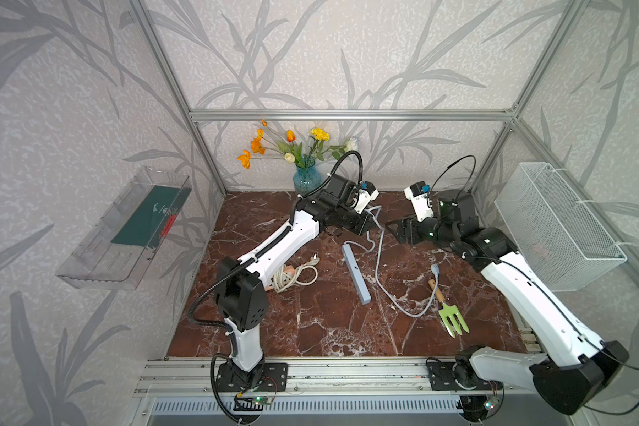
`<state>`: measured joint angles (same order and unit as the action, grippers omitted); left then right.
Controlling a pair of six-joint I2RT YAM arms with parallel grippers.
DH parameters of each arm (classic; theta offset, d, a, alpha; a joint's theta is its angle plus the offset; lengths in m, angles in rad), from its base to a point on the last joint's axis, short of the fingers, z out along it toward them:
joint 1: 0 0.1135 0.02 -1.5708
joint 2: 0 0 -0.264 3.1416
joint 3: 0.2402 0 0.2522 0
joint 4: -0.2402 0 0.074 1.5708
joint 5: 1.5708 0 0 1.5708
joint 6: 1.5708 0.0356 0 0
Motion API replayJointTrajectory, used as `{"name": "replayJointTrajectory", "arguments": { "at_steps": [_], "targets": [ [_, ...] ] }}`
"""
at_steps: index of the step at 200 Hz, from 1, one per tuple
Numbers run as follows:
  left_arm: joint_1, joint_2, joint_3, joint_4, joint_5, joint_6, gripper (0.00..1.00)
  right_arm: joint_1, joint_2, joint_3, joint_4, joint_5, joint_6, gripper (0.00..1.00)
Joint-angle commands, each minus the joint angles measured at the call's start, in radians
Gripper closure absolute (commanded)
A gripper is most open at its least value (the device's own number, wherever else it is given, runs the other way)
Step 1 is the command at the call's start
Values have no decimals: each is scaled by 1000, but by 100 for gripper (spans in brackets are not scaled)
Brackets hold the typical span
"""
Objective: Wrap the cord around the power strip
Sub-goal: Adjust the power cord.
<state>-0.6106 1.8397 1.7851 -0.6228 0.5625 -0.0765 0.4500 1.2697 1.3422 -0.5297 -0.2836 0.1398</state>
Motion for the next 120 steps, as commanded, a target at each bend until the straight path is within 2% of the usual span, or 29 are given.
{"name": "replayJointTrajectory", "arguments": {
  "at_steps": [1,17,58,86,120],
  "targets": [
    [-11,-48,50,-24,42,41,99,23,59,33,71,-89,-82,35],
    [-11,-53,66,-47,34,58,99,26,69,16,25,-93,-152,42],
    [-12,-68,93,-123,-2,129,99,10,-50,-153,53,-13,-255,41],
    [-24,-80,105,-138,17,136,99,13,19,-160,127,90,-285,43],
    [-41,-85,112,-157,8,147,99,21,81,-152,258,49,-262,48]
  ]
}}
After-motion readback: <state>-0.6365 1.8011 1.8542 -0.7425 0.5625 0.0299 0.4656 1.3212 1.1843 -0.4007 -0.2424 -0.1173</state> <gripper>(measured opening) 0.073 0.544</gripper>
